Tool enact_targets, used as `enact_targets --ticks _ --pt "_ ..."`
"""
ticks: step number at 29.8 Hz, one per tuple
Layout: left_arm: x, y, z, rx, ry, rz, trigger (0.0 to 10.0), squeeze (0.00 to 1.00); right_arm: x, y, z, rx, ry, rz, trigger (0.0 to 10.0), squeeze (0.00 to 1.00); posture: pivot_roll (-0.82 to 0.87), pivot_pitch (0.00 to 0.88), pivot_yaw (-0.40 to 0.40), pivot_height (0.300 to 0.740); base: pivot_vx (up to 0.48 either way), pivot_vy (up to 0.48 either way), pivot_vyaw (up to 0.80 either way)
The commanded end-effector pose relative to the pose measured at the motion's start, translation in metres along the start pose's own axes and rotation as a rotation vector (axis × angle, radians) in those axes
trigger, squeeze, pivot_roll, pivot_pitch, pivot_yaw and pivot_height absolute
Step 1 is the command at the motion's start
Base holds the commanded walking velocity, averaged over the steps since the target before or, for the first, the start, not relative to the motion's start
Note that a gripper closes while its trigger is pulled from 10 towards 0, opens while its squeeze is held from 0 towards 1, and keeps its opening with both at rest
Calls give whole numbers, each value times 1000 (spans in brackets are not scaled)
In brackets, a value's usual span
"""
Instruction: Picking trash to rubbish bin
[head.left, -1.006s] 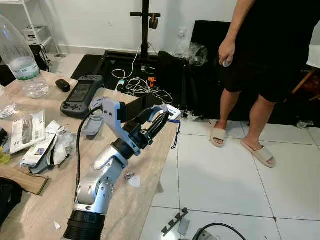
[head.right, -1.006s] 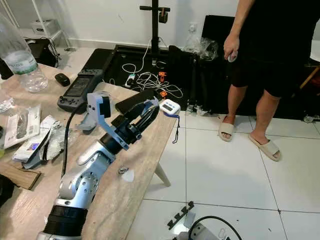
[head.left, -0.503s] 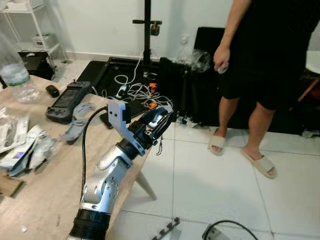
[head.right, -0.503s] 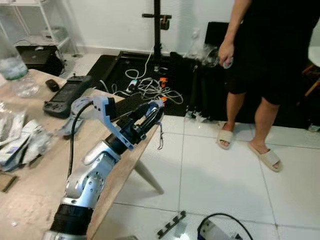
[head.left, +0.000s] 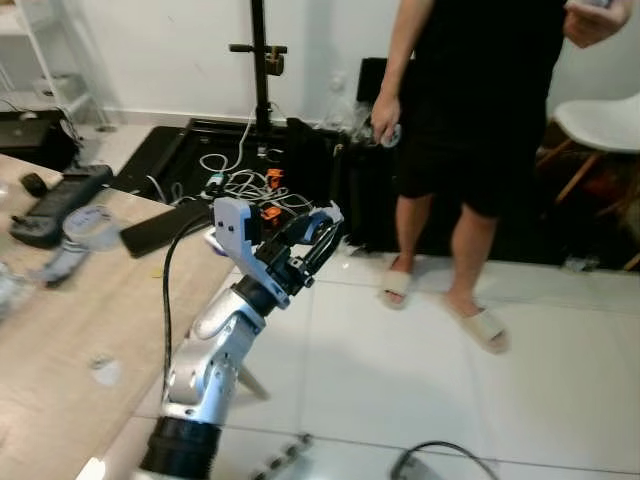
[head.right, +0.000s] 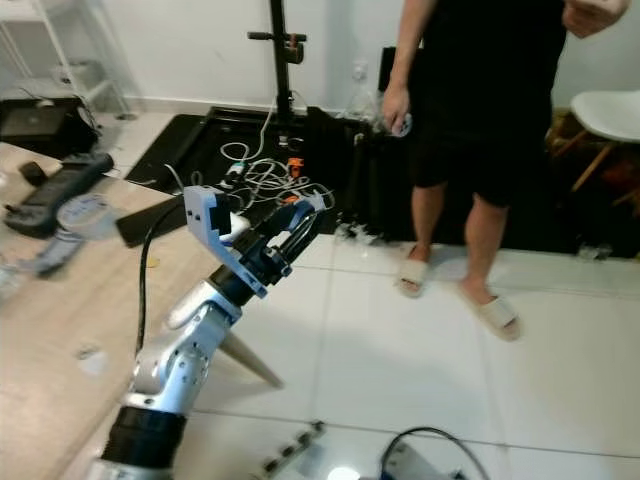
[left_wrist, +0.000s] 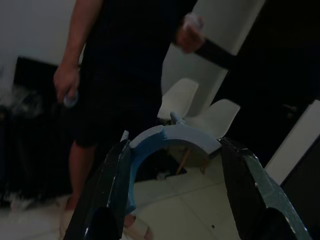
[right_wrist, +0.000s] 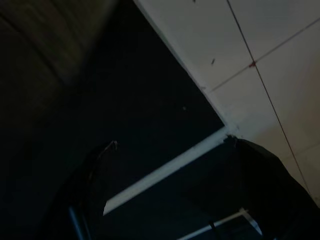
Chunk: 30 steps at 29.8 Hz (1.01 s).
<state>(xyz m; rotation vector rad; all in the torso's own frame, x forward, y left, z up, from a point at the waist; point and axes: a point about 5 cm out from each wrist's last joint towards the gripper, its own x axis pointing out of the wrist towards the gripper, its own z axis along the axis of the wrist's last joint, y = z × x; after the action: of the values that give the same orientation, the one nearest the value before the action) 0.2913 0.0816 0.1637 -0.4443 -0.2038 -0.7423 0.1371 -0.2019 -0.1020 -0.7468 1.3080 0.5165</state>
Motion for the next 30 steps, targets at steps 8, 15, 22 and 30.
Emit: enact_targets --ticks 8,15,22,30 --pt "-2 5 -2 14 0 46 10000 0 0 0 -13 -2 26 6 10000 0 62 47 -19 740 0 0 -769" --pt "-7 10 -18 86 92 65 10000 0 1 7 -7 0 17 10 10000 0 60 50 -15 740 0 0 -767" --pt "-44 44 -59 154 287 234 10000 0 2 12 -3 4 11 13 10000 0 58 51 -11 740 0 0 -767" --pt "-146 103 -97 219 574 755 10000 0 2 15 -5 -1 16 21 10000 0 78 54 -11 740 0 0 -768"
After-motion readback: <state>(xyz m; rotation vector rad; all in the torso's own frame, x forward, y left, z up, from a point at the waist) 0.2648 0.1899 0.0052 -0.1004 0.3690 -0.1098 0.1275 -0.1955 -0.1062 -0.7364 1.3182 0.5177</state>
